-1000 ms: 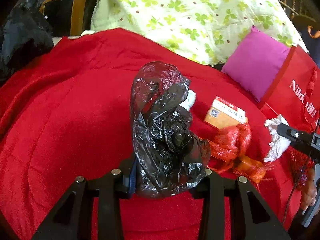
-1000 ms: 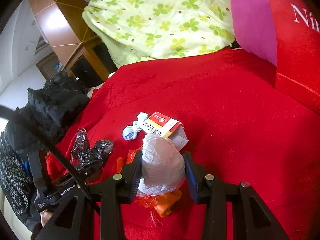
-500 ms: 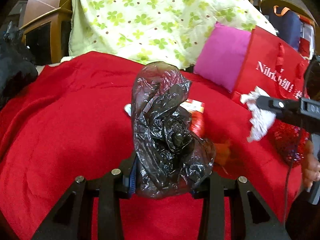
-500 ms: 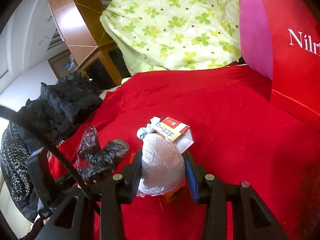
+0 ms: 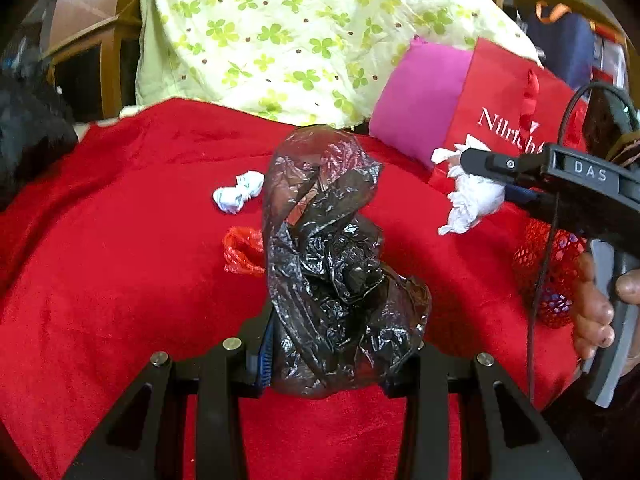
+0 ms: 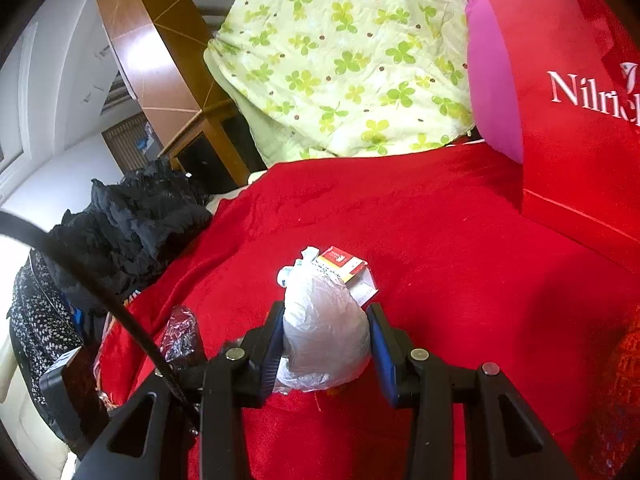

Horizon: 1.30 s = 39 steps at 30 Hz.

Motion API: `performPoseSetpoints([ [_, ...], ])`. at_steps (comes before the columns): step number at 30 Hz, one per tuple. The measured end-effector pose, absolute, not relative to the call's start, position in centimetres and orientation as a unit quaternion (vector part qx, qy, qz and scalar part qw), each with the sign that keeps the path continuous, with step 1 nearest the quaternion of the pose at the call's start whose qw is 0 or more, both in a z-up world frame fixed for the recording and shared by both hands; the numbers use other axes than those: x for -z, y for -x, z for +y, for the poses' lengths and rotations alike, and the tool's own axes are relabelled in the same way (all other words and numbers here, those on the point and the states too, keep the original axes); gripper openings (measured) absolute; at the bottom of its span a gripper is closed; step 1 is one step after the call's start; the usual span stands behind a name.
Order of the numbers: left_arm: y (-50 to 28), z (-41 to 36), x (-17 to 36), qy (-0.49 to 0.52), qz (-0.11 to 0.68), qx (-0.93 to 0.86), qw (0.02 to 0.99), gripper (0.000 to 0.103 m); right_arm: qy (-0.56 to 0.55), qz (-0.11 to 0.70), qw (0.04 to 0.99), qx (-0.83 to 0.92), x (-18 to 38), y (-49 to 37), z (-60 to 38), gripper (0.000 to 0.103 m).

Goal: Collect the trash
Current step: 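Lift the black bag with left tool while right tool lifts the white bag, then carry the black bag with left tool while right tool carries white bag to basket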

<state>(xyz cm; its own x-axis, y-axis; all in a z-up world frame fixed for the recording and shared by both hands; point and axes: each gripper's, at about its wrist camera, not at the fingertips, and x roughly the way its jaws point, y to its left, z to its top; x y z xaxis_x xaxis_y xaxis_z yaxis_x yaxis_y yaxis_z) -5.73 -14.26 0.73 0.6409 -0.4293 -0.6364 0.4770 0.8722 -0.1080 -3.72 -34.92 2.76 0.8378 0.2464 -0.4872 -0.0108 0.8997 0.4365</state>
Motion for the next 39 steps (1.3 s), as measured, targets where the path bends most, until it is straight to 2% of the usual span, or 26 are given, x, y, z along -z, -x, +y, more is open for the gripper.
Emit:
performPoseSetpoints([
  [17,9.2,-18.2,-4.2,-0.096,0.325,0.219,0.915,0.042,-0.218,0.209,0.952,-0.043,-5.8,9.9,-38.3,0.043],
  [39,12.6,-24.8,-6.2,-0.156,0.296,0.267,0.904,0.042,-0.216,0.141,0.966,0.005,-7.8,17.2,-43.1,0.043],
])
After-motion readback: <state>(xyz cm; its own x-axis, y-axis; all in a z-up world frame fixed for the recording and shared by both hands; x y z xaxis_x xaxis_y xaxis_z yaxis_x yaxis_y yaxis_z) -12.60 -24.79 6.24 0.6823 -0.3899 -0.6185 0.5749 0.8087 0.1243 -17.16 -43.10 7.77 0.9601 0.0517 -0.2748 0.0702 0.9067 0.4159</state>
